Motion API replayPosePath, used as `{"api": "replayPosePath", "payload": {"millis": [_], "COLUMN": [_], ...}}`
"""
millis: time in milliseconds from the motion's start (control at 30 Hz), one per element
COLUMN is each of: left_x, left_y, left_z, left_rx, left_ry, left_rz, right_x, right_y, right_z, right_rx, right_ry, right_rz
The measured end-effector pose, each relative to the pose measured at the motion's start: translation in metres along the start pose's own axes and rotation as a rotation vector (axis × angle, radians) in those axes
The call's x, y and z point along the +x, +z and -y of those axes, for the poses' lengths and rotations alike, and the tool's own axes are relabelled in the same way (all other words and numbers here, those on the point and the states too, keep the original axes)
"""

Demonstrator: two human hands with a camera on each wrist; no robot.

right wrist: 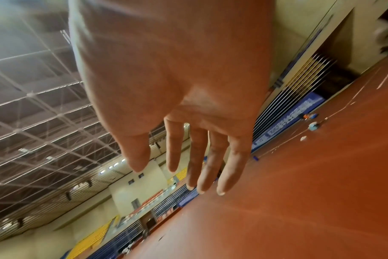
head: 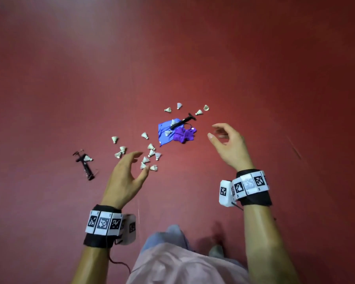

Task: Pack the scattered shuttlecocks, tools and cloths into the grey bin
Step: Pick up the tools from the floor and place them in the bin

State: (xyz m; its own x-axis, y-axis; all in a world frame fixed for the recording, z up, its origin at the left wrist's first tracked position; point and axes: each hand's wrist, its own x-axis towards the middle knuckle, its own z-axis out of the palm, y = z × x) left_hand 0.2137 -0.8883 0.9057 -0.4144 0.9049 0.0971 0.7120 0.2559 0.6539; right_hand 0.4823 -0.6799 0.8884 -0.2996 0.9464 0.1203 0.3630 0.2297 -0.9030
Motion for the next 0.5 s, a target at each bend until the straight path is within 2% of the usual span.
{"api": "replayPosePath", "payload": {"millis": [233,433,500], "left_x": [0.074,0.210,0.268], "left_y": [0.007,0.019,0.023], "left_z": [0.056,0.116,0.134], "left_rx": [0.021,-0.062,-0.067], "left_ry": [-0.188,-0.240,-0.239], "left_rz": [-0.070,-0.152,-0.130], "right_x": [0.122,0.257,0.304], "right_y": [0.083,0.148,0.161], "right_z": [-0.023,-0.041,-0.043], "right_rx": [-0.007,-0.128,-0.182], "right_ry": [-0.020,-0.056,-0.057], "right_rz": [0.208,0.291,0.299]}}
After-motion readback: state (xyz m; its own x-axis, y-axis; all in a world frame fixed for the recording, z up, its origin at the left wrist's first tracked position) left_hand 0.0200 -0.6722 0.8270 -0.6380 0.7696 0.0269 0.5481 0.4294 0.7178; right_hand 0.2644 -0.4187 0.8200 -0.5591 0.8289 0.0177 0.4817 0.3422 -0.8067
